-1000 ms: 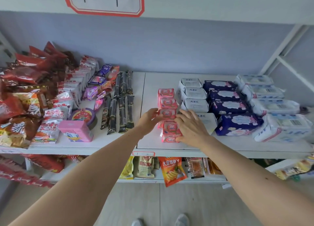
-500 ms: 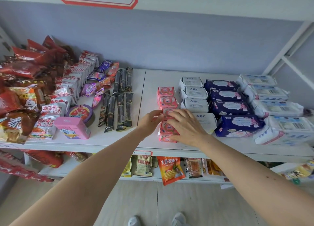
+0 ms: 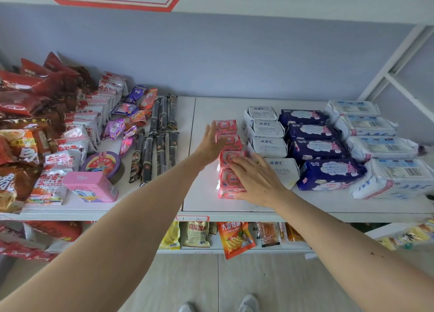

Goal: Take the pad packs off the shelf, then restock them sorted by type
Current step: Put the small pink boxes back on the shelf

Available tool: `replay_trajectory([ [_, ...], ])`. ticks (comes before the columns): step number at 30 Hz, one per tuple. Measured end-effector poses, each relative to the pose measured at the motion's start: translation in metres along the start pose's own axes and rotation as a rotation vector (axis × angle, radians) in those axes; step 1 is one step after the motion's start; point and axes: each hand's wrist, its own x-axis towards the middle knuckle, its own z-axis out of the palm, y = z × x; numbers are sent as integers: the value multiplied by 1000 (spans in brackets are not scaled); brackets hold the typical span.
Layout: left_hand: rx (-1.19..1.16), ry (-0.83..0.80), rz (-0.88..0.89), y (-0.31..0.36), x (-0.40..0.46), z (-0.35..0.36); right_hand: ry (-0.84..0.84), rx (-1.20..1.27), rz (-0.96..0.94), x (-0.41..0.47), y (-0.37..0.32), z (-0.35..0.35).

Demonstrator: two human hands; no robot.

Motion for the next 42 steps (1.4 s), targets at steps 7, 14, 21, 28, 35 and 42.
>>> replay_trajectory([
  [7, 51, -63, 18, -3, 44, 8, 12, -36, -19, 7, 1, 4],
  [14, 81, -63, 73, -10, 64, 9, 52, -33, -8, 15, 4, 5],
  [21, 42, -76, 74, -9, 70, 8, 52, -59, 5, 19, 5, 4],
  [28, -191, -68, -140, -21, 66, -8, 37, -37, 15, 17, 6, 0],
  [35, -496, -78, -255, -20, 65, 4, -46, -81, 18, 19, 6, -1],
  [42, -583, -158, -226, -21, 73, 16, -40, -84, 7, 18, 3, -3],
])
